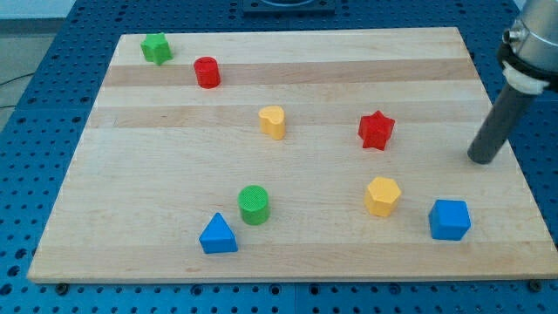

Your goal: Move the red star in between the yellow heart and yellow hexagon

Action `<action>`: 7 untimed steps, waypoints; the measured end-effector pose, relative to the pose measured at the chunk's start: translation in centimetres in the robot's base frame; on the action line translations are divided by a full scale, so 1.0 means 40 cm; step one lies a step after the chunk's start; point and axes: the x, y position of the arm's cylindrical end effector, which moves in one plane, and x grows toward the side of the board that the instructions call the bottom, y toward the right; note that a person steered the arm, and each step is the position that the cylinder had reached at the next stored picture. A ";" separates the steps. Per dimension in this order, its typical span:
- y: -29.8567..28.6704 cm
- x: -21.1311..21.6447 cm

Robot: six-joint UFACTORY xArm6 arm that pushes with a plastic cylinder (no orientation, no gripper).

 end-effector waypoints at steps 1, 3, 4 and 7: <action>-0.105 -0.034; -0.227 -0.089; -0.317 0.003; -0.272 -0.223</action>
